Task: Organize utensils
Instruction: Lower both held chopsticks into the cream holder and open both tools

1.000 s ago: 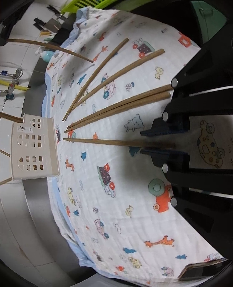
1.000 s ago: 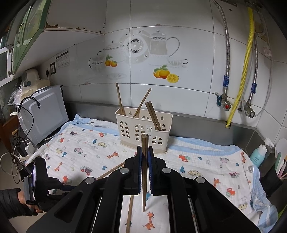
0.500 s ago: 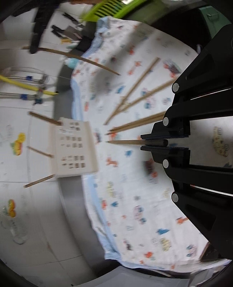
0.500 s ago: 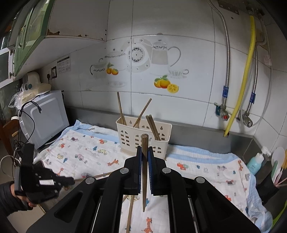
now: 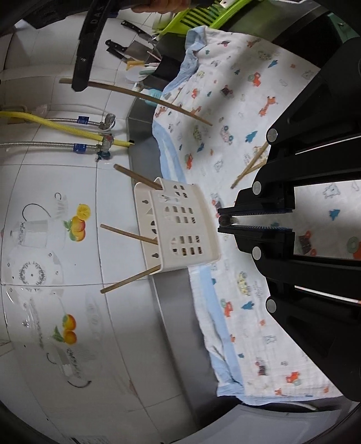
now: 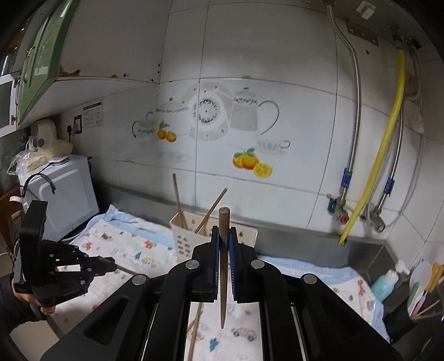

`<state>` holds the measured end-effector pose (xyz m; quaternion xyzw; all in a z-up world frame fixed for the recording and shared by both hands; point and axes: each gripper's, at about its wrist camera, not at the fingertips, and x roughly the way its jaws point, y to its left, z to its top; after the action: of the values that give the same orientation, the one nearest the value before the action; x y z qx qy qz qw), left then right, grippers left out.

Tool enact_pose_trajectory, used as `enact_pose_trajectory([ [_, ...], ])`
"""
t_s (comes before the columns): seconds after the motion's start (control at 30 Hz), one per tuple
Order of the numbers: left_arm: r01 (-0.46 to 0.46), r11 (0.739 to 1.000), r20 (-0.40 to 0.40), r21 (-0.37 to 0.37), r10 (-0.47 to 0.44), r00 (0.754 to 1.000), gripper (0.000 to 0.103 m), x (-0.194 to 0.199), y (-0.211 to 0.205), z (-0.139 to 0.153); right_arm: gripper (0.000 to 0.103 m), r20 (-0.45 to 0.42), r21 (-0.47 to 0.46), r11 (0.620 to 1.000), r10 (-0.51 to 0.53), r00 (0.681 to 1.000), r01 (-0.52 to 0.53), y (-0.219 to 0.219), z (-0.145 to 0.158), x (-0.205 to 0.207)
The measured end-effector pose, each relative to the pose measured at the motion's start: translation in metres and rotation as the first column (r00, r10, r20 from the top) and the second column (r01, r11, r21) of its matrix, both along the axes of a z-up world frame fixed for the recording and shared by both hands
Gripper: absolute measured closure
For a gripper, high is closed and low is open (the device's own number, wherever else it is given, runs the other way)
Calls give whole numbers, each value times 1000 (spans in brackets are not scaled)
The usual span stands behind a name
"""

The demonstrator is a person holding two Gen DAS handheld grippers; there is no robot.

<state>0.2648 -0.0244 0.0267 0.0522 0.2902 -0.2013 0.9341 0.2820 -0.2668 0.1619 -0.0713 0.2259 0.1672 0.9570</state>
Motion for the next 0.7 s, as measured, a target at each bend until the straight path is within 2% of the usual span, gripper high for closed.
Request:
enact_pose_trajectory([
  [0.4, 19, 999, 58, 28, -20, 998, 98, 29, -10, 36, 96, 110, 17, 999, -50, 993, 48, 11, 40, 71],
  [0.53, 22, 999, 84, 31, -25, 996, 98, 37, -11, 51, 96, 118, 48, 997, -64, 991, 59, 13, 39, 98],
  [0.7, 20, 1000, 136, 17, -23, 991, 98, 44, -12, 79, 96, 117, 88, 993, -84, 990, 74, 14, 23, 130],
])
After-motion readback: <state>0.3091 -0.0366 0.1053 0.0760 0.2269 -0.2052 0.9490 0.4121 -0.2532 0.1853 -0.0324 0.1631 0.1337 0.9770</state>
